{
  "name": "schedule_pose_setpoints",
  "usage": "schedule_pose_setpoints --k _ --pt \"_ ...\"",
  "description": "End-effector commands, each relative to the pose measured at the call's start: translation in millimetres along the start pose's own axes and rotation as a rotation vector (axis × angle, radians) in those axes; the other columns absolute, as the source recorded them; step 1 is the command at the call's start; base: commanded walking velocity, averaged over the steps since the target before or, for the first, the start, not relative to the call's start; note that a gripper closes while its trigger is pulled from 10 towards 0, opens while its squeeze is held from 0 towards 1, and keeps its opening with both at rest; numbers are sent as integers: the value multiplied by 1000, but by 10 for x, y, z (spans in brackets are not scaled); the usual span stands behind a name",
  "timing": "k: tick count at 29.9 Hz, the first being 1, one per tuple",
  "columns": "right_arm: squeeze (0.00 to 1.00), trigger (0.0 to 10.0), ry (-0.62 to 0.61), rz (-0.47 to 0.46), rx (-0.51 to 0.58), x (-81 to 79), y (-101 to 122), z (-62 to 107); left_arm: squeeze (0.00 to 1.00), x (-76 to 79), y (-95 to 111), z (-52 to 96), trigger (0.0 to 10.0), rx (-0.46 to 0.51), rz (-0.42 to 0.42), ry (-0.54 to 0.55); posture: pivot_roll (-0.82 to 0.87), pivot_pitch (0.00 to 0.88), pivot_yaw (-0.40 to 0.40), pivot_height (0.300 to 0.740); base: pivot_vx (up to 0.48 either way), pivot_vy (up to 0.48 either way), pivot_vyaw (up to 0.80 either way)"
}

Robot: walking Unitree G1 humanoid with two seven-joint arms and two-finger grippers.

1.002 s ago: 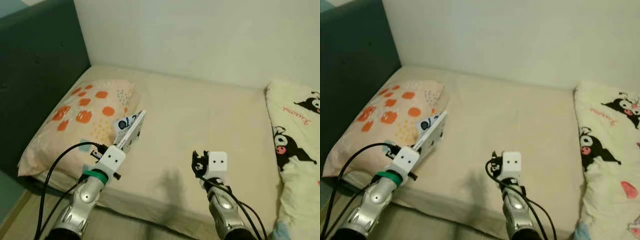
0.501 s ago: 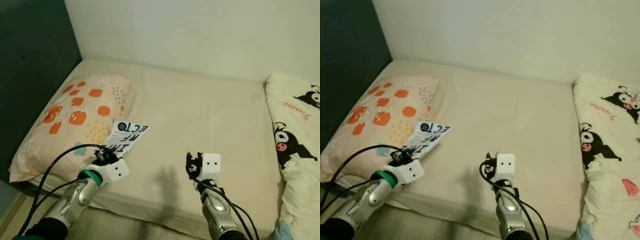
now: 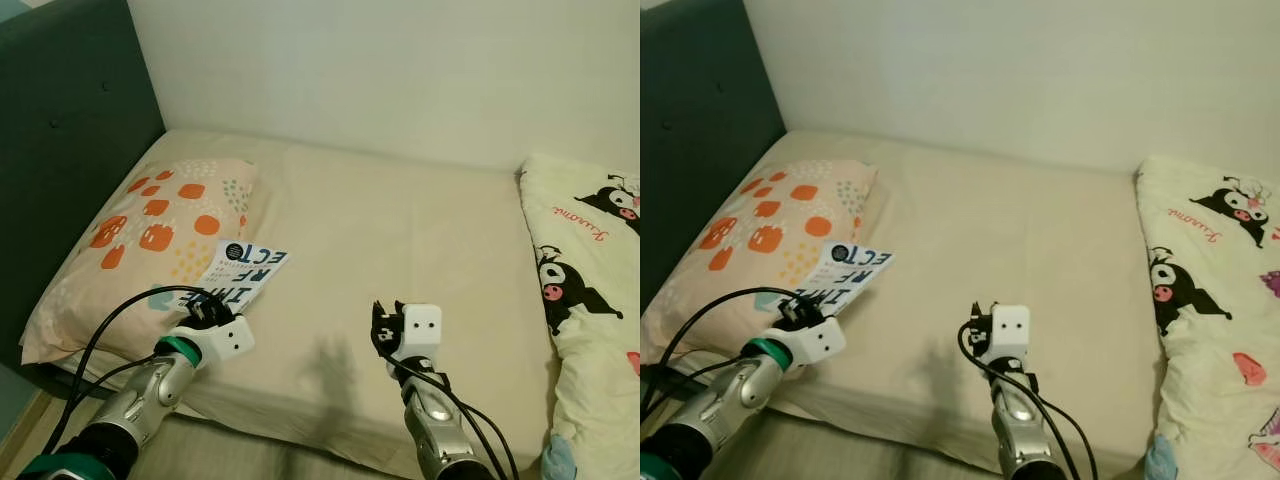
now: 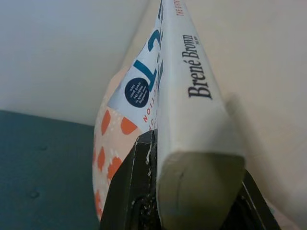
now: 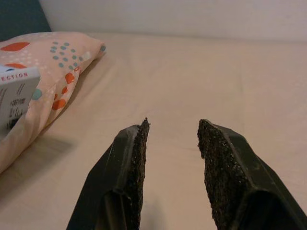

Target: Clean up the room

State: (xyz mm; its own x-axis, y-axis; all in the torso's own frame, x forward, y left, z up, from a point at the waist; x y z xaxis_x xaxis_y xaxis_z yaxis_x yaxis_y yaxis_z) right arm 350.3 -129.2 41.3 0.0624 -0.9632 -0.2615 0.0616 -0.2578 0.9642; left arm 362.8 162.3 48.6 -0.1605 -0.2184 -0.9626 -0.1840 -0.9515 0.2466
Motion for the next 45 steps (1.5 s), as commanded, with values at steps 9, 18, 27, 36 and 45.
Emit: schedule_pose_setpoints --k 9,18,27,36,45 --pt "0 10000 0 3 -8 6 -19 17 0 -79 121 -50 10000 41 62 60 28 31 44 695 0 0 0" --pt "0 10000 2 2 -9 -9 -12 6 0 -73 101 -48 10000 44 59 58 31 23 48 660 0 0 0" --pt "0 10000 -3 1 -11 5 -21 20 0 -73 94 -46 10000 44 59 62 30 26 48 625 0 0 0" --pt "0 10000 -4 -1 -8 14 -16 23 0 -132 66 -67 10000 38 56 84 29 29 49 580 0 0 0" --pt "0 10000 -10 -7 -6 19 -3 15 0 -280 -29 -85 10000 15 11 142 28 33 47 570 0 0 0"
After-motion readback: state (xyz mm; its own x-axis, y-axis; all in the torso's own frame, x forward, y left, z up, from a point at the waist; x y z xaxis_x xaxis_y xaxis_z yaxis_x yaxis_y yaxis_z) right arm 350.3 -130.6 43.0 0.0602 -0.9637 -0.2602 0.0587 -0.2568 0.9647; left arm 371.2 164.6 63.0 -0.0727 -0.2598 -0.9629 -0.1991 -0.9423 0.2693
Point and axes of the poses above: a point about 5 cm out from each wrist's last joint towards the gripper, its own z axis pointing back from the gripper into the wrist, its own y axis along the axis of the wrist's last joint, x = y × z, the point moved 5 cm from there along -z, pointing out of the wrist towards the gripper, and after that the axes turned 13 degrees about -z, right-handed, at the moved point
